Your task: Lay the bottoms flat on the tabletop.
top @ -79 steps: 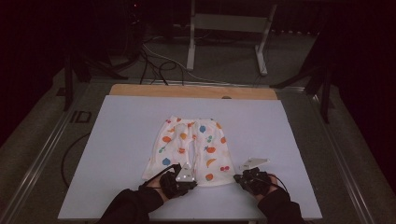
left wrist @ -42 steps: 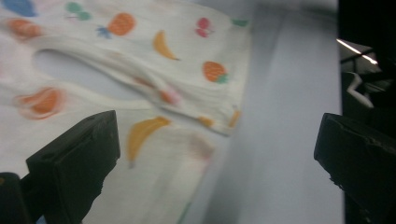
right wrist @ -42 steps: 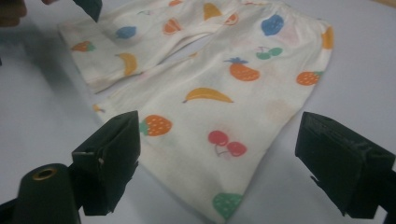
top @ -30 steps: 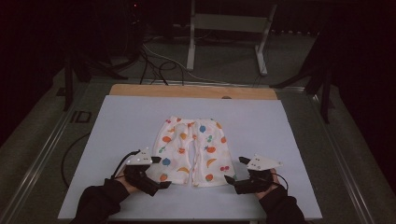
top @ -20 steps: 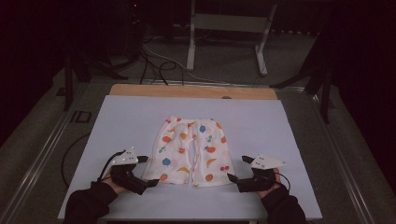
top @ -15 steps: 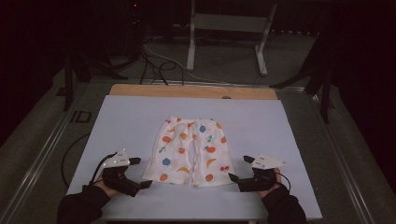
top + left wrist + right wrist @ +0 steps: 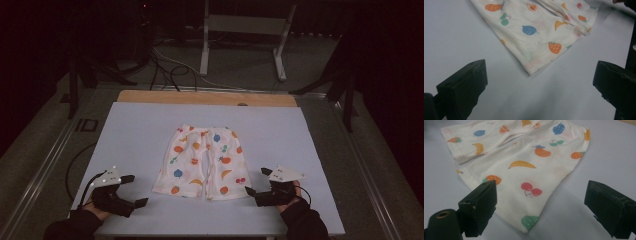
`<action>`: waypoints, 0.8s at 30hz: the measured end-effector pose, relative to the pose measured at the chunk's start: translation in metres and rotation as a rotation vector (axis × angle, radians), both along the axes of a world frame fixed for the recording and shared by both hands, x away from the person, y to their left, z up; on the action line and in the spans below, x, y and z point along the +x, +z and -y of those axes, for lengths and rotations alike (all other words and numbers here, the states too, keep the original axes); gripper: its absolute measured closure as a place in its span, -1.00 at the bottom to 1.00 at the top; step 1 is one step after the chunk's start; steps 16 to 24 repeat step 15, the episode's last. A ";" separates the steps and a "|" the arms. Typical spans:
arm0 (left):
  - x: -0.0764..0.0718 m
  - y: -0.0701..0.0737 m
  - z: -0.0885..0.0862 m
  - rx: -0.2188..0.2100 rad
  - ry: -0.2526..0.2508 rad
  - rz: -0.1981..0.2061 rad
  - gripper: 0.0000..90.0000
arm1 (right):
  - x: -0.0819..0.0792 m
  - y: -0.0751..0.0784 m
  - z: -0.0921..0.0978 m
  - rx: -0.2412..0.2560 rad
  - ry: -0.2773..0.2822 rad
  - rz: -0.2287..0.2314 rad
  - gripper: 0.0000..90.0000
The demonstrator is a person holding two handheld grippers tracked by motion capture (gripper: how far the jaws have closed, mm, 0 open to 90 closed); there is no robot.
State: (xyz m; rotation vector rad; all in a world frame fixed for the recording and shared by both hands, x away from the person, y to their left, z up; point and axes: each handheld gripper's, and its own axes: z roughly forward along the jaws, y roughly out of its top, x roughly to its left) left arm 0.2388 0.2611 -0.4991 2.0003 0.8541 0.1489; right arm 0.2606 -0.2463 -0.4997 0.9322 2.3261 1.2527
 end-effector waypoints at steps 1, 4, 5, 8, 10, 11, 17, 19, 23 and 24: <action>-0.001 0.000 -0.002 0.005 0.010 -0.005 -0.99 | 0.000 0.000 0.000 -0.001 0.001 0.000 -0.75; -0.005 -0.001 -0.005 -0.010 0.033 -0.007 -0.99 | 0.000 0.000 -0.001 -0.001 0.002 -0.002 -0.75; -0.005 -0.001 -0.005 -0.010 0.033 -0.007 -0.99 | 0.000 0.000 -0.001 -0.001 0.002 -0.002 -0.75; -0.005 -0.004 -0.007 0.024 0.054 -0.005 -0.99 | 0.000 0.000 -0.001 0.000 0.002 -0.004 -0.75; -0.004 -0.006 -0.008 0.019 0.060 -0.012 -0.99 | 0.000 0.000 -0.001 0.000 0.002 -0.003 -0.75; -0.004 -0.006 -0.008 0.019 0.060 -0.012 -0.99 | 0.000 0.000 -0.001 0.000 0.002 -0.003 -0.75; -0.002 -0.007 -0.008 0.012 0.064 -0.021 -0.99 | 0.000 -0.001 -0.002 -0.005 0.004 -0.009 -0.75; -0.002 -0.007 -0.008 0.012 0.064 -0.021 -0.99 | 0.000 -0.001 -0.002 -0.005 0.004 -0.009 -0.75; -0.002 -0.007 -0.008 0.012 0.064 -0.021 -0.99 | 0.000 -0.001 -0.002 -0.005 0.004 -0.009 -0.75; -0.002 -0.007 -0.008 0.012 0.064 -0.021 -0.99 | 0.000 -0.001 -0.002 -0.005 0.004 -0.009 -0.75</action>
